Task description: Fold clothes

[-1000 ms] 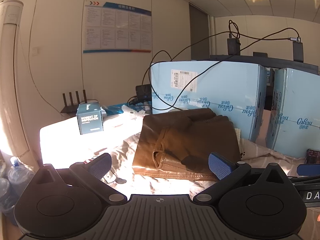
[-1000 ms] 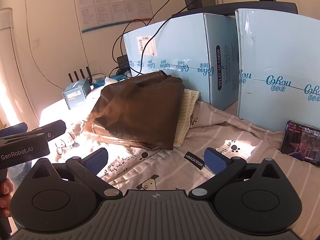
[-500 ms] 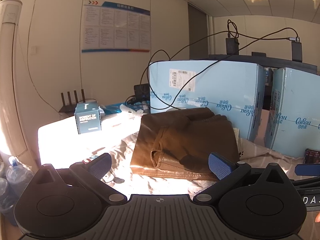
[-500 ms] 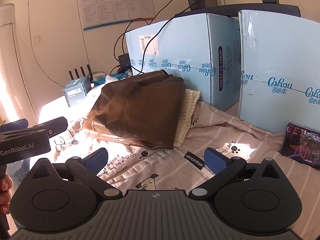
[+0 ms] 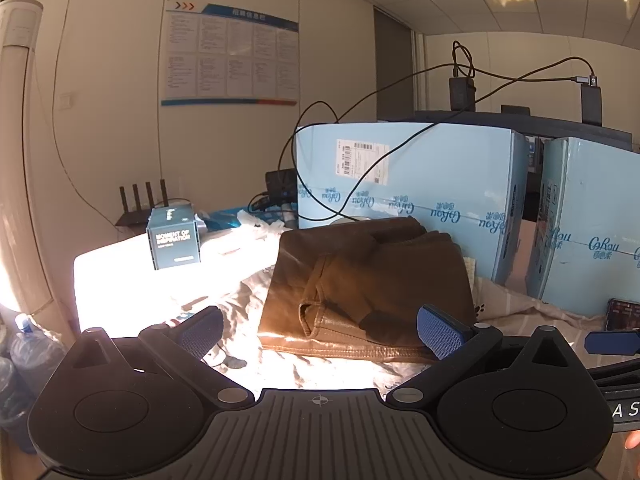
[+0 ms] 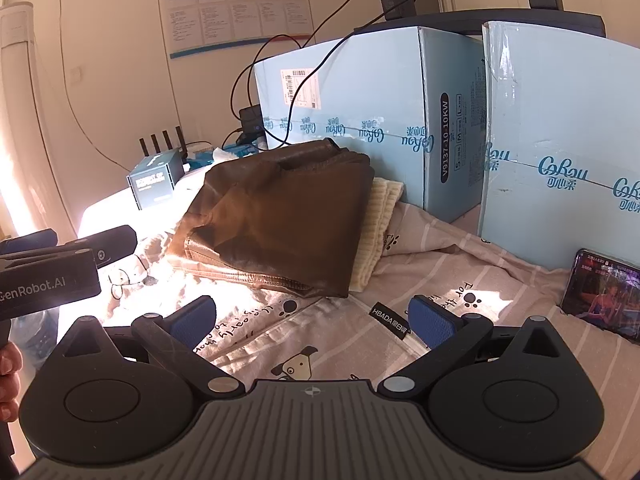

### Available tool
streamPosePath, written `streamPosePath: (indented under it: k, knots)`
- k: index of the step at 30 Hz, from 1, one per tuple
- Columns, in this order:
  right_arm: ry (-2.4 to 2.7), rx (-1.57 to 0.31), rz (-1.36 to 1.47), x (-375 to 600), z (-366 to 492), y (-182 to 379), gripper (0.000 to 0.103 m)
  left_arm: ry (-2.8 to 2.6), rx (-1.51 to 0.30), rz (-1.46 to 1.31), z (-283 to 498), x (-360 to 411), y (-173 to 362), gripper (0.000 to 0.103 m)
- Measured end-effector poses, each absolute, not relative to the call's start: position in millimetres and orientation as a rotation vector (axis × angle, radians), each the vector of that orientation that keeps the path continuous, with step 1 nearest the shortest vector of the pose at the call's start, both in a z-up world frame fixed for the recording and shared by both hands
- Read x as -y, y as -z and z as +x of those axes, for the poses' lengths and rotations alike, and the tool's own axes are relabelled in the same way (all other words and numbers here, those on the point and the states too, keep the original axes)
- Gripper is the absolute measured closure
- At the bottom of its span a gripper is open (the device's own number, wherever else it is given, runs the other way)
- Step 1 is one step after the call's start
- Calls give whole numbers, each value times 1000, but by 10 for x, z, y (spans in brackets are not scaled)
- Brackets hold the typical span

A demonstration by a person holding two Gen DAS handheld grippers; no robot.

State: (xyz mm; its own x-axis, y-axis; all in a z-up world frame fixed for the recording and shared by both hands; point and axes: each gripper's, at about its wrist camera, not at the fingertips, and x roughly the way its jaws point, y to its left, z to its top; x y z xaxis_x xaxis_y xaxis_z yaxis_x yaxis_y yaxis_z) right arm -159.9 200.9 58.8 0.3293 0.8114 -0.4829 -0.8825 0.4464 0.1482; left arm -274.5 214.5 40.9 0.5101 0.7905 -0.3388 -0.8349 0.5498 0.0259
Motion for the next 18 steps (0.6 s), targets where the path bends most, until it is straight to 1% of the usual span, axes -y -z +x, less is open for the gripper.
streamPosePath:
  k: [18]
  knots:
    - [-1106,-532,-163,-2013,-1601,-578,0,-977,-339,-148,-2728,-2135,-379,0]
